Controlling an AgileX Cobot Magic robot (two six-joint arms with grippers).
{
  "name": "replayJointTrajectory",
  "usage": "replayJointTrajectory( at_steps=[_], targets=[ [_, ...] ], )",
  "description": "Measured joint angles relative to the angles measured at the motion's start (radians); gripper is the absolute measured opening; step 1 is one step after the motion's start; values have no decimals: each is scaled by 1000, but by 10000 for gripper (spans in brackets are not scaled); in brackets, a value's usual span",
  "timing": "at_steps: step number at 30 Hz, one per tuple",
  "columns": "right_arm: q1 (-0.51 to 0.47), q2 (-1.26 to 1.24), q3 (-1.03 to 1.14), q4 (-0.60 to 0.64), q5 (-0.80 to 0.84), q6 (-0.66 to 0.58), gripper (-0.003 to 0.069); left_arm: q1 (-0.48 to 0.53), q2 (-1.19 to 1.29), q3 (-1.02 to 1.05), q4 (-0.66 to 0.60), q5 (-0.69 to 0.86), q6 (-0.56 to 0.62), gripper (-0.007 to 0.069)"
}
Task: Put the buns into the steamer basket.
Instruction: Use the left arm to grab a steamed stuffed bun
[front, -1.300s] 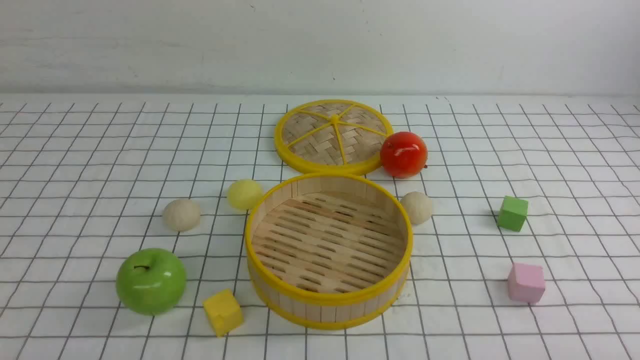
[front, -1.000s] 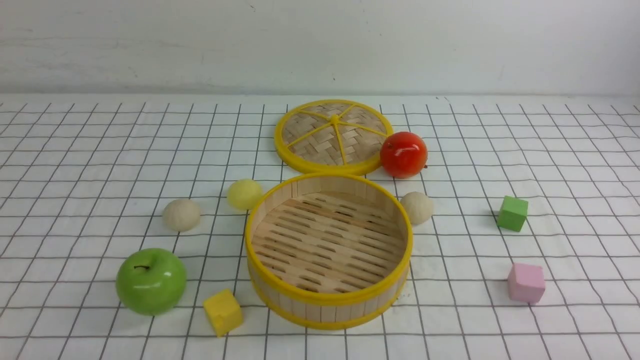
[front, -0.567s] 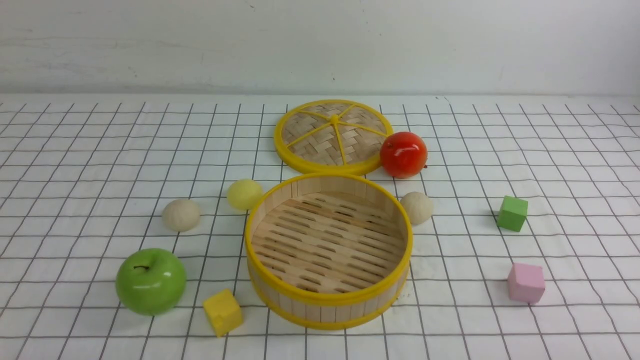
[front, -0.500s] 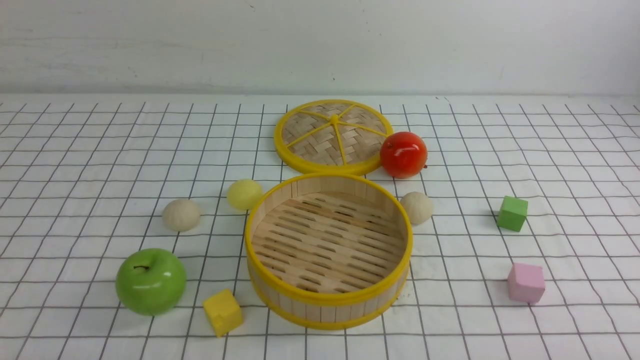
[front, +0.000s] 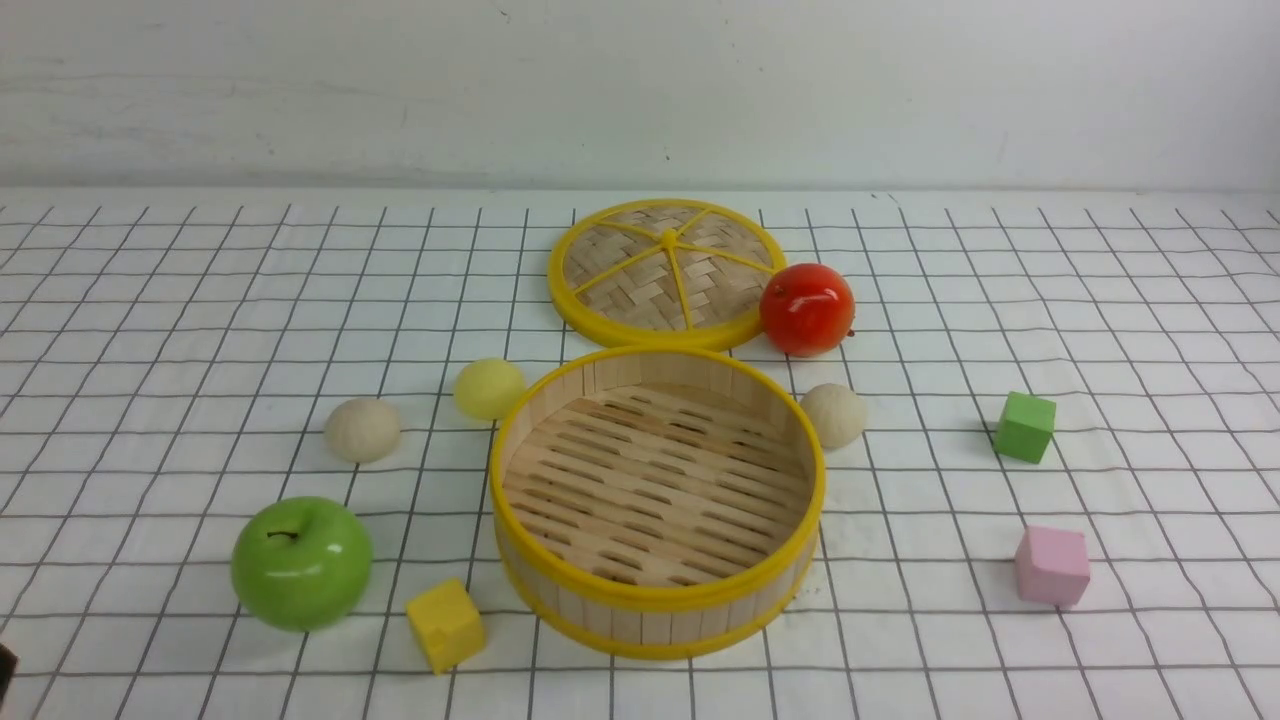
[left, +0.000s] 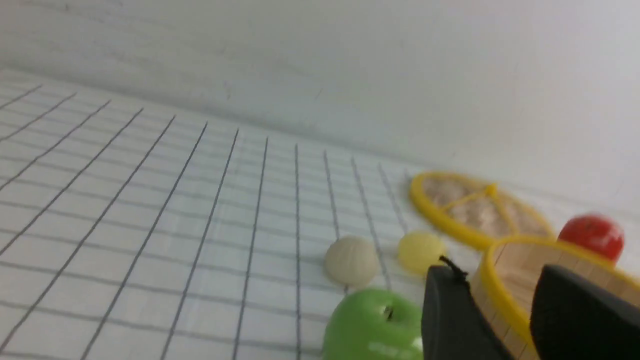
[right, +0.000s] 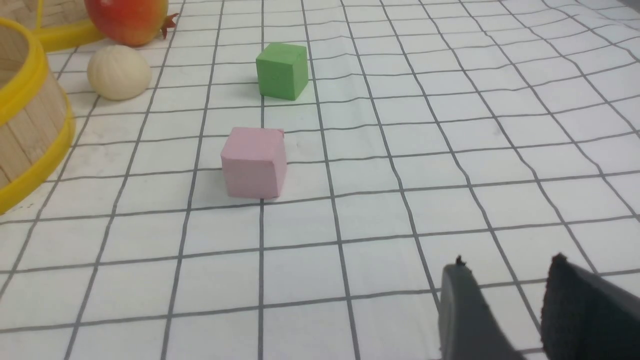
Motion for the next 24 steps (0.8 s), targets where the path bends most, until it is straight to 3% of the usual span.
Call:
replayJointTrajectory(
  at_steps=[4,12,15,19,21,24],
  targets=[
    [0,0,0,0,0,0,241,0,0,-7,-116,-110,-35,238],
    [0,0,0,0,0,0,241,0,45,-315,-133,2,-16,238],
    [0,0,0,0,0,0,241,0,127,-484,-128,119,-10,238],
    [0,0,0,0,0,0,241,0,321,-720,-118,464,-9,238],
    [0,0,0,0,0,0,241,0,422,-774,-116,619,-9,238],
    [0,0,0,0,0,0,241,0,529,-789,-101,705,-9,238]
  ],
)
